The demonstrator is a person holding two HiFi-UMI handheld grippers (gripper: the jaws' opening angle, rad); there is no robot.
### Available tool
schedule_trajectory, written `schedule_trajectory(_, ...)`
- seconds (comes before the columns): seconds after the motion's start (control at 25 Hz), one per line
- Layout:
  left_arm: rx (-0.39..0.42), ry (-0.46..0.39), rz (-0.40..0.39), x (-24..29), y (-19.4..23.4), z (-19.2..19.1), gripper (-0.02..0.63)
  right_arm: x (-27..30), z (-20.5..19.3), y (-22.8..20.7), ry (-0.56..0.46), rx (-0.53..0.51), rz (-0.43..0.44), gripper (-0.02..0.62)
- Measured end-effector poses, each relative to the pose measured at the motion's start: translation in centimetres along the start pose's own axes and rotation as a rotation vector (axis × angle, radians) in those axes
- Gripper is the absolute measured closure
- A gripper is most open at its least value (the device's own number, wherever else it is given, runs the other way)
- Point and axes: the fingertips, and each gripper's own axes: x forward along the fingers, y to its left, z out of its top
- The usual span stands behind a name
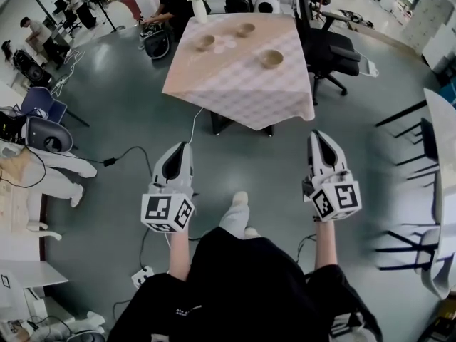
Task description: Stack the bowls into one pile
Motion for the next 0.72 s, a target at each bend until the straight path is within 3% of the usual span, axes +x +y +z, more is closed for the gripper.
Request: schedule_trajectory(0.72, -0.062, -0.001, -0.041, 17.1, 7.8, -0.8, 0.609, 16.3, -2.7, -5.7, 0.052, 0.009, -0.036, 0.603)
